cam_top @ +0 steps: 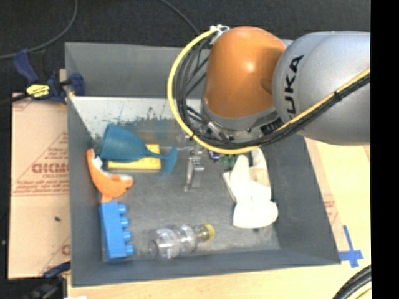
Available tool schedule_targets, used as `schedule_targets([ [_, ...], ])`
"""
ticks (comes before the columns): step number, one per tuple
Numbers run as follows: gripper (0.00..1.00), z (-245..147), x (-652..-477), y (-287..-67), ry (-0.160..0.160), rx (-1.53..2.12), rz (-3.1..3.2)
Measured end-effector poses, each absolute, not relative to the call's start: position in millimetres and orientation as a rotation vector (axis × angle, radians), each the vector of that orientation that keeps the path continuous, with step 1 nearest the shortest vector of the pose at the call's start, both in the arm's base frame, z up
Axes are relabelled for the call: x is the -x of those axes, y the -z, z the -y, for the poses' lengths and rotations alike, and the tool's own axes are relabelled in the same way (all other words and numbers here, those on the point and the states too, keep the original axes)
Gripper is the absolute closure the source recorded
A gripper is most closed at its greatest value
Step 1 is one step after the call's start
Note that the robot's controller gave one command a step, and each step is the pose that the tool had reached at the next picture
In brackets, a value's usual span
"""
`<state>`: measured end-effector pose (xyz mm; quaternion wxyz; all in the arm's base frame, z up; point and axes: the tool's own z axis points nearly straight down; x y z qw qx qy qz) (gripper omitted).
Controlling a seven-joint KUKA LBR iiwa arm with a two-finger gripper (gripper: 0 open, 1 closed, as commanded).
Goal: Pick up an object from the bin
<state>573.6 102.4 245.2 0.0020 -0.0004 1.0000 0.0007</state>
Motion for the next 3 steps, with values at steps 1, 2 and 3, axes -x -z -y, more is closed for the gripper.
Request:
schedule_targets([
  [1, 0.00, -141.9, -617.8, -131.3, -0.004, 0.038, -3.135],
  [2, 0.00, -160.5, -625.1, -140.3, -0.005, -0.020, -3.136],
  [3, 0.00, -154.8, -655.5, -98.6, -0.005, -0.022, -3.133],
])
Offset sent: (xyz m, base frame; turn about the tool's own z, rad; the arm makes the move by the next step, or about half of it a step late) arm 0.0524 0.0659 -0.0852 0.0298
